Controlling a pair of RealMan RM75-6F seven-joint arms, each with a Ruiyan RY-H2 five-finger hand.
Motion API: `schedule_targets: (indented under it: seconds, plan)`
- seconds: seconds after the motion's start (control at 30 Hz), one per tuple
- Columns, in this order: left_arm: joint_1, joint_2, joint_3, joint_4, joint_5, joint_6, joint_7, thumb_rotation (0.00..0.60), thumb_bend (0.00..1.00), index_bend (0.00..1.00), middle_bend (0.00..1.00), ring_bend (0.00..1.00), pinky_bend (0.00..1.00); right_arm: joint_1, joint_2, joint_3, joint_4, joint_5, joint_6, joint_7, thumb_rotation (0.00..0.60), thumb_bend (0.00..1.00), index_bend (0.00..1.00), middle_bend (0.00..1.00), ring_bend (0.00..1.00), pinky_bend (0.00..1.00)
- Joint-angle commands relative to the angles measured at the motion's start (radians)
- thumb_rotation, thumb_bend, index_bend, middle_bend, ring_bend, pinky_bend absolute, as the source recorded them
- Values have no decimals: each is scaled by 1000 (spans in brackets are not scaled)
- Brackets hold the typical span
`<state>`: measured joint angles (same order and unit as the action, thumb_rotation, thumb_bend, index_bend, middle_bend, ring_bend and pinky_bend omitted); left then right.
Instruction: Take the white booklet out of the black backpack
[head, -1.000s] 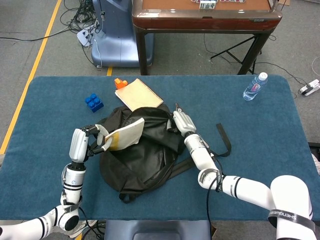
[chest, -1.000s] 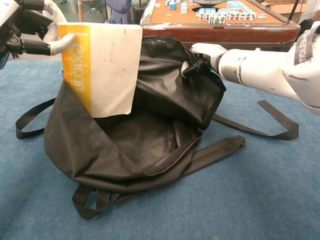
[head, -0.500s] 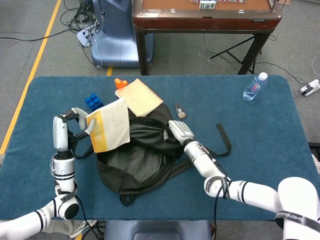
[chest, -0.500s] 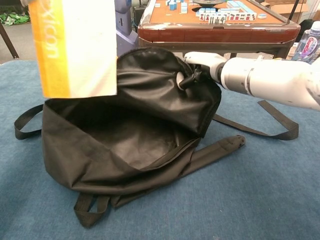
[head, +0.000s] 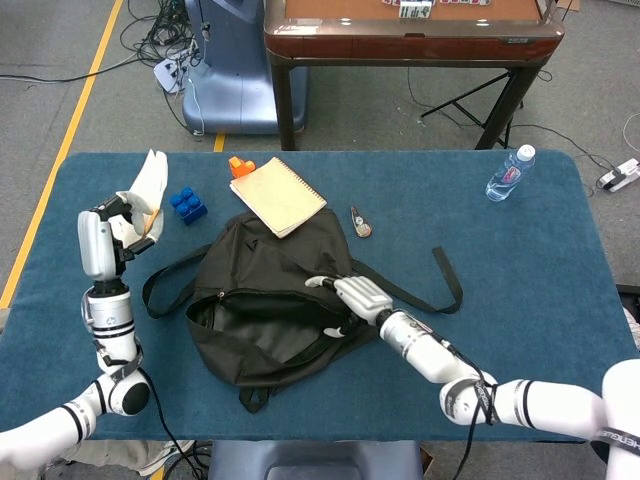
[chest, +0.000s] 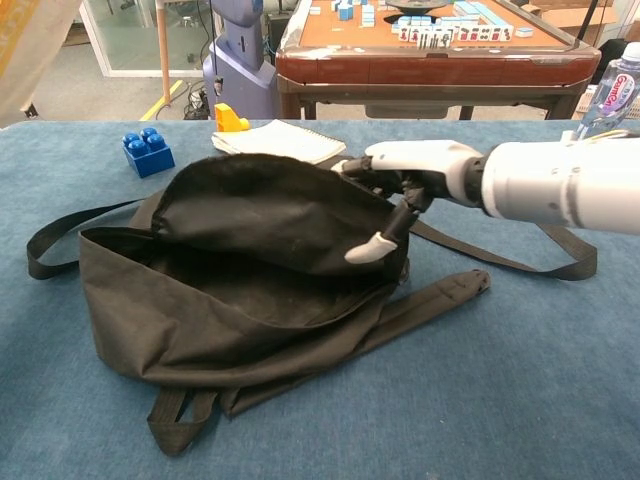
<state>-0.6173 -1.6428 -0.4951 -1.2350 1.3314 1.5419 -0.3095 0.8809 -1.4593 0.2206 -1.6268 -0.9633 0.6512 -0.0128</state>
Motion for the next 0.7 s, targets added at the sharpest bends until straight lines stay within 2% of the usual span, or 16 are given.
schedule_targets:
  seconds: [0.03,0.4,0.7]
  plan:
    - [-14,-3,3,20,-11,-24,20,600,579,789,833,689,657,-21,35,-14,-29,-29,11,15,600,157,152,180,124,149]
    - [-63,-115,98,178,3,-97,88,600,578,788,833,689,658,-65,141,-3,-92,-87,34,97,600,46,152,180,122,144]
    - [-69,-168,189,188,64,-116,119,600,579,788,833,689,659,-100,250,6,-110,-86,46,147,600,45,152,180,122,143]
